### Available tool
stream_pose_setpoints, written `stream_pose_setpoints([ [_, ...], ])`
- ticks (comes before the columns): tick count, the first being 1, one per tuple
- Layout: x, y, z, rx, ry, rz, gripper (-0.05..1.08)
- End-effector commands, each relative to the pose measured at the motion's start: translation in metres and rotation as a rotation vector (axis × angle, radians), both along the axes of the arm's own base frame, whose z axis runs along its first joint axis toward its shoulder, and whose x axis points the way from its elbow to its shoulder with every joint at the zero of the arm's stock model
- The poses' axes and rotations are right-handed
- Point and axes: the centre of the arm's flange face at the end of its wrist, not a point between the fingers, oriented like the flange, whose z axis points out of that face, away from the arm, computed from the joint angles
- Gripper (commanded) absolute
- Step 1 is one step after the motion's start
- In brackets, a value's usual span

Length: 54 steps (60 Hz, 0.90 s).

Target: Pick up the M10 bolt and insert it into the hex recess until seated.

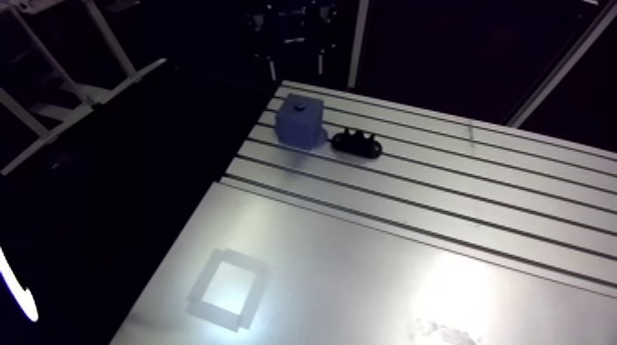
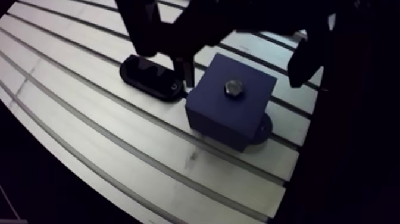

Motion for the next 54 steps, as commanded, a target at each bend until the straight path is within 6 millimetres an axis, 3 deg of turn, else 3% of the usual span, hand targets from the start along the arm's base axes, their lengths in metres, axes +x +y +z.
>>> stream_pose_setpoints([
  [1,0.002,0.013,0.02,-0.004,0.031,-0.257,0.91],
  [5,0.0,0.025,0.017,-0.006,0.027,-0.31,1.0],
  [13,0.0,0.027,0.014,-0.011,0.04,-0.327,1.07],
  [33,-0.001,0.014,0.009,-0.048,0.109,-0.352,1.08],
  [54,0.007,0.015,0.001,-0.018,0.048,-0.382,1.08],
])
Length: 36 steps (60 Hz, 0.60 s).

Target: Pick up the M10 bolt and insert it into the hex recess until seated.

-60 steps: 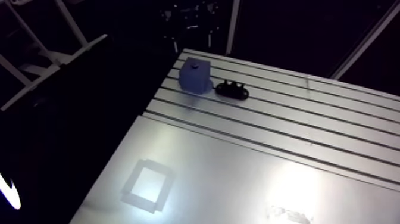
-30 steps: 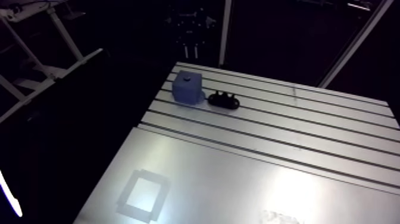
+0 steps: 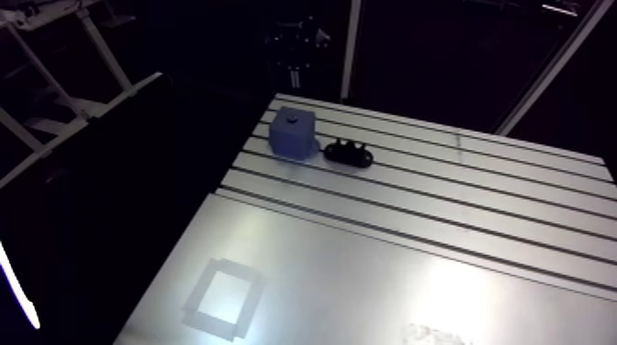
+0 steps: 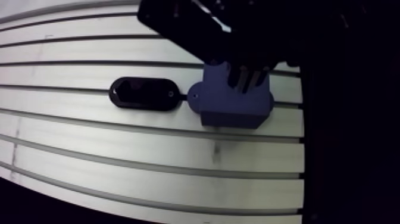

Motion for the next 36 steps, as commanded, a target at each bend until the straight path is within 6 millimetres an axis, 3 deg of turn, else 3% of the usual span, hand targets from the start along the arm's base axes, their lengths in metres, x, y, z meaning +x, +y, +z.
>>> stream_pose_setpoints([
  [1,0.006,0.0,-0.007,0.01,-0.052,-0.013,1.08],
  [19,0.005,-0.001,-0.01,0.009,-0.06,-0.011,1.08],
  [36,0.001,-0.001,-0.03,0.016,-0.087,-0.014,1.08],
])
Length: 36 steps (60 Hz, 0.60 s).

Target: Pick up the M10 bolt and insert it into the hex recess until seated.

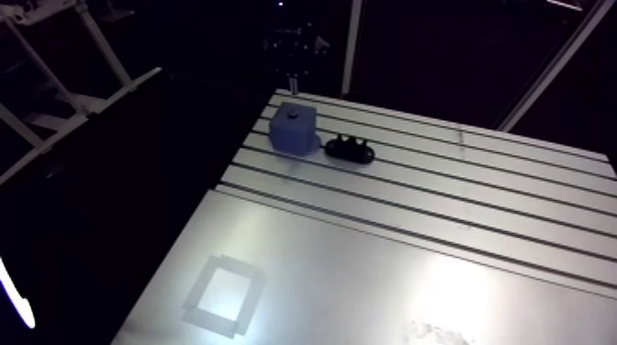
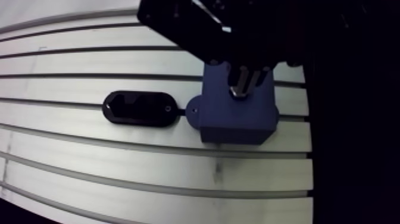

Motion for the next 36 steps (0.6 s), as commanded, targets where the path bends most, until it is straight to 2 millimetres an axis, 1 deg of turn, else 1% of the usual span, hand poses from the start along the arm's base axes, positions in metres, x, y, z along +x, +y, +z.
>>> stream_pose_setpoints([
  [1,-0.0036,0.0003,-0.0144,0.005,-0.021,-0.002,1.08],
  [21,-0.0051,-0.0009,-0.0127,0.006,-0.019,-0.001,1.08],
  [36,-0.0012,-0.0011,-0.0157,0.015,-0.055,0.001,1.08],
])
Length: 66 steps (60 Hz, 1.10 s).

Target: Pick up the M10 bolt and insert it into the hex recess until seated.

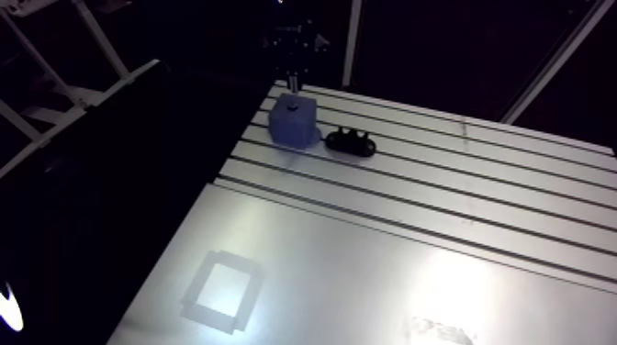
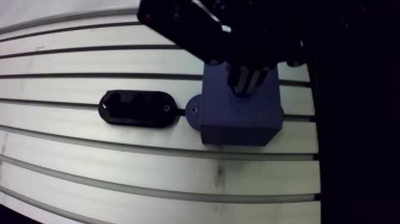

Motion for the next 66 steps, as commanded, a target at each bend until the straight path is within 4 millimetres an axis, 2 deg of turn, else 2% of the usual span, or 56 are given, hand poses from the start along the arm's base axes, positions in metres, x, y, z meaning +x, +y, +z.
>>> stream_pose_setpoints([
  [1,0.002,0.0,-0.002,0.006,-0.023,0.001,1.08],
  [25,0.004,-0.001,-0.003,0.001,-0.036,0.003,1.08],
  [66,0.005,-0.001,-0.019,0.011,-0.059,0.003,1.07],
])
